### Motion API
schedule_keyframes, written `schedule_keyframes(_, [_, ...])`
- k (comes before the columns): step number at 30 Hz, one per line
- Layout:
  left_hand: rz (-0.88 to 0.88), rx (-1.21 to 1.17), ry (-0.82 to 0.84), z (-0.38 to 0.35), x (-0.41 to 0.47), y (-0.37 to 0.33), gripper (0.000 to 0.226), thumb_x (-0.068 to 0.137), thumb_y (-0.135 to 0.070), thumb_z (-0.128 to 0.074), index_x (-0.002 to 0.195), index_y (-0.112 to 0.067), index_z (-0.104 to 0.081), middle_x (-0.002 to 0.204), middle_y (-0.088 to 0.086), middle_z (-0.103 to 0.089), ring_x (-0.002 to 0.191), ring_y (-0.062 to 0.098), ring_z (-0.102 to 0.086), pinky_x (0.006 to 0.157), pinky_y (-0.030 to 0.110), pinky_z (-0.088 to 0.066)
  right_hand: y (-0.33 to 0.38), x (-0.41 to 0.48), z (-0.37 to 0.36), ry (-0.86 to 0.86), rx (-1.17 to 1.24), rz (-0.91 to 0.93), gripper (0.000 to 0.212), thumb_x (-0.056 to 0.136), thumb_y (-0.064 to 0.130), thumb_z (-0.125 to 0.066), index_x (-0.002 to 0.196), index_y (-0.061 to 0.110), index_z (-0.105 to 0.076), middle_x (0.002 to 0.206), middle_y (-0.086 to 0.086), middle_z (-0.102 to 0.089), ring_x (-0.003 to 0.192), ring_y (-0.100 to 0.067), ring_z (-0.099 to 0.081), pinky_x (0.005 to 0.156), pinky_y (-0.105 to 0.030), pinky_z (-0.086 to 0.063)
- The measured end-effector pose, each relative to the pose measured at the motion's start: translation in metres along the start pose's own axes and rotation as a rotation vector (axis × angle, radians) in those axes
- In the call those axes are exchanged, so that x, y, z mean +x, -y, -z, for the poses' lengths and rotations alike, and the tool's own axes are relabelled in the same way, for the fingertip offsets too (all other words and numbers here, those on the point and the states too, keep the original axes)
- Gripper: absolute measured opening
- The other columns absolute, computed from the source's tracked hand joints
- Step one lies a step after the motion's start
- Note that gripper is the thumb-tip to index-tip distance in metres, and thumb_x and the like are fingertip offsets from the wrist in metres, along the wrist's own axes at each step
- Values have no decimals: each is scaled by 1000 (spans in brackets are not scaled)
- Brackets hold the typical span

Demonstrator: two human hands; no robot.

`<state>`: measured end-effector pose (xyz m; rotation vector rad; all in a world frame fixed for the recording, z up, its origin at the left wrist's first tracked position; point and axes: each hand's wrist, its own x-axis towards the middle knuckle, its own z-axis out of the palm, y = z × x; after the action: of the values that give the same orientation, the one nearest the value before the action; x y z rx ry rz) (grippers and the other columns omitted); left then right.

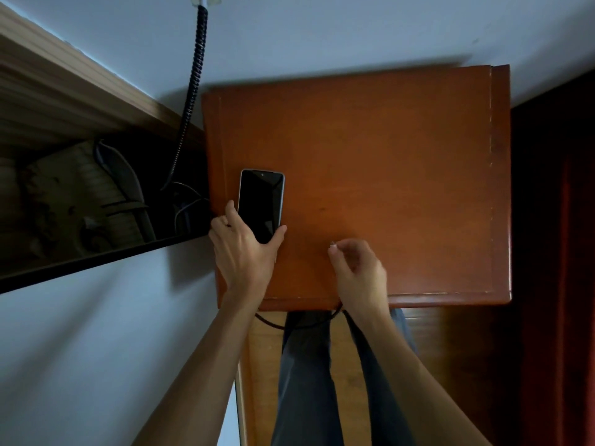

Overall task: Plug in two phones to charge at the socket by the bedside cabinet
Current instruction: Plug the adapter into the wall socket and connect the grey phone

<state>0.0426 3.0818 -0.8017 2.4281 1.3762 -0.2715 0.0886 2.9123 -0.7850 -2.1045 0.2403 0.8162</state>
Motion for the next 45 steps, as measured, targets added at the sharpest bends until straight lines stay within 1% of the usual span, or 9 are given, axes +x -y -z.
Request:
schedule_keyframes(3, [56,4,57,6,6,0,107,67,-67,-78,146,-8,-39,131,19,-51,117,35,-55,79,42,-53,5,-10,-17,168,60,40,11,95,32,-65,100,22,-68,84,12,-71,76,5,-66,61,-12,-47])
schedule_keyframes(6, [152,-158,97,13,8,-4,101,62,-77,-73,137,-12,-49,126,11,-56,104,25,-61,76,35,-52,4,-20,-25,218,62,108,18,95,28,-66,111,20,-70,94,11,-73,84,3,-68,71,-11,-51])
schedule_keyframes(9, [332,-453,207,23,12,-13,89,53,-82,-70,117,-21,-59,100,-9,-64,81,5,-62,62,23,-49,5,-29,-24,214,74,164,19,93,26,-69,110,18,-76,99,9,-74,87,2,-68,73,-9,-50])
schedule_keyframes(11, [420,-592,264,30,14,-20,76,51,-83,-71,100,-26,-61,89,-17,-62,75,-2,-59,54,19,-44,8,-34,-21,197,120,186,18,91,24,-72,107,19,-78,98,9,-74,87,0,-69,74,-10,-51])
schedule_keyframes(14, [502,-708,323,38,16,-26,62,49,-82,-74,80,-29,-64,80,-14,-69,74,4,-67,57,23,-53,15,-39,-17,185,194,176,19,90,24,-74,108,22,-78,100,9,-73,91,-2,-69,76,-11,-52])
schedule_keyframes(17, [567,-763,429,47,14,-30,76,44,-85,-73,90,-24,-70,93,-2,-76,89,19,-73,77,39,-61,23,-41,-15,194,279,163,19,90,22,-73,108,22,-77,102,6,-73,93,-2,-69,76,-10,-52])
schedule_keyframes(26, [578,-858,453,52,6,-32,69,58,-74,-79,93,-14,-75,89,4,-79,79,18,-78,56,28,-61,37,-36,-7,210,349,200,16,89,13,-73,104,17,-78,99,6,-76,94,-1,-70,79,-13,-53])
schedule_keyframes(38, [522,-843,422,46,5,-32,73,57,-73,-79,98,-14,-71,96,4,-78,86,21,-77,76,45,-64,41,-22,-2,270,209,71,10,86,24,-78,95,22,-80,82,16,-77,80,5,-71,66,-6,-51])
schedule_keyframes(45, [403,-671,355,43,6,-28,66,58,-80,-73,89,-22,-71,88,-6,-77,82,14,-76,73,37,-63,48,-12,-1,386,97,-43,7,84,32,-78,82,25,-80,75,20,-76,71,9,-69,58,-1,-45])
